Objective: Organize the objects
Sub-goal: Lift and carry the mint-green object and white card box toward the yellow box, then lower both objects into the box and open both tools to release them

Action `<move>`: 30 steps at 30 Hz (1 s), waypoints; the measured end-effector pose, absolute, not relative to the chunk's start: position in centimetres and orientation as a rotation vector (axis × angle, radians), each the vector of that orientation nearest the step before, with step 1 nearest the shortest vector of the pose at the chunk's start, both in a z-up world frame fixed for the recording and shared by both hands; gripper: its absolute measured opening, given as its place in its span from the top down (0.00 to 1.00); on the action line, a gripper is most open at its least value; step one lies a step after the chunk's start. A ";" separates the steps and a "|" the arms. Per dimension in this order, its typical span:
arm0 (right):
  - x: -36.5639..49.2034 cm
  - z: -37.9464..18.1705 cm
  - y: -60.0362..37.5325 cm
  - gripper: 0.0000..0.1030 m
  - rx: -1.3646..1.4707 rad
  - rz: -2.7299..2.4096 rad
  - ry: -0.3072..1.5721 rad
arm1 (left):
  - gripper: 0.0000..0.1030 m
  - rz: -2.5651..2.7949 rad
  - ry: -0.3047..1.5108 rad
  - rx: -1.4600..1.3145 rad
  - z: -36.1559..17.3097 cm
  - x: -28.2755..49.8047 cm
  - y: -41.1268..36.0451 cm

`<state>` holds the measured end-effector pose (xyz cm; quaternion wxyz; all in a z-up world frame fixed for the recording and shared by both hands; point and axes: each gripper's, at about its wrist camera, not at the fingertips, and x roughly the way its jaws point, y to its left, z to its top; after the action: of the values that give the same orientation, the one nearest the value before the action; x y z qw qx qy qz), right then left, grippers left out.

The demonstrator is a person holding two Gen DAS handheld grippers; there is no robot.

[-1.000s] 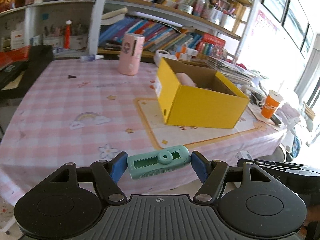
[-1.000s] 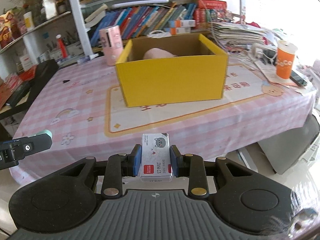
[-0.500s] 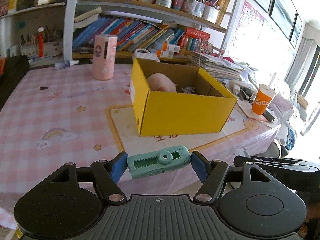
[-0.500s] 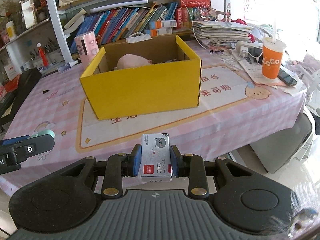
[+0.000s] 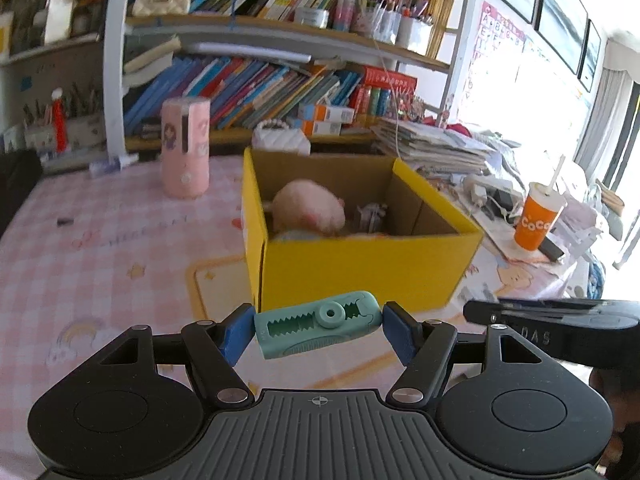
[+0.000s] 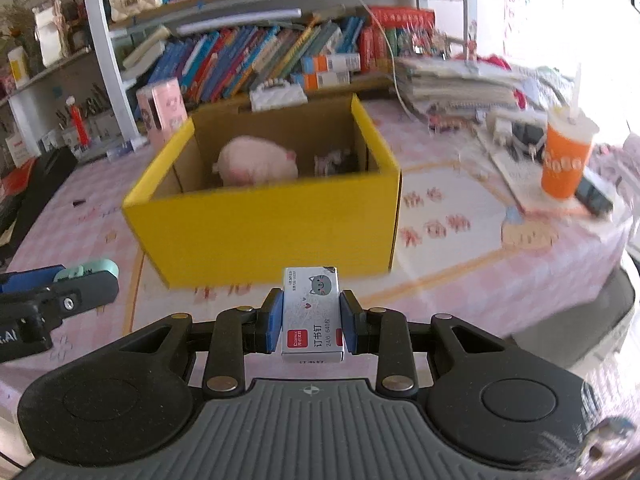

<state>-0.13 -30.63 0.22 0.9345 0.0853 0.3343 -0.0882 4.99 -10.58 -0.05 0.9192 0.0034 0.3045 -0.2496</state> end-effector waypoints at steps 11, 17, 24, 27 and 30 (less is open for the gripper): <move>7.3 3.7 -34.1 0.73 0.085 -0.087 0.529 | 0.33 -0.435 0.510 0.084 2.4 11.1 -15.6; 11.8 2.1 -34.7 0.73 -0.009 0.008 0.592 | 0.33 -0.384 0.536 0.113 1.5 14.4 -18.2; 14.9 -0.8 -34.4 0.73 -0.100 0.110 0.687 | 0.33 -0.345 0.610 0.169 -0.6 16.8 -20.5; 15.9 -1.3 -34.8 0.73 -0.113 0.135 0.708 | 0.33 -0.341 0.630 0.179 -1.1 17.2 -21.1; 16.8 -1.7 -35.2 0.73 -0.103 0.156 0.737 | 0.32 -0.326 0.645 0.179 -1.6 17.6 -21.4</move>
<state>16.75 -35.20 -1.73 0.9286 -0.0501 0.3597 0.0762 17.59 -21.44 -1.58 0.9315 0.0872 0.3152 -0.1594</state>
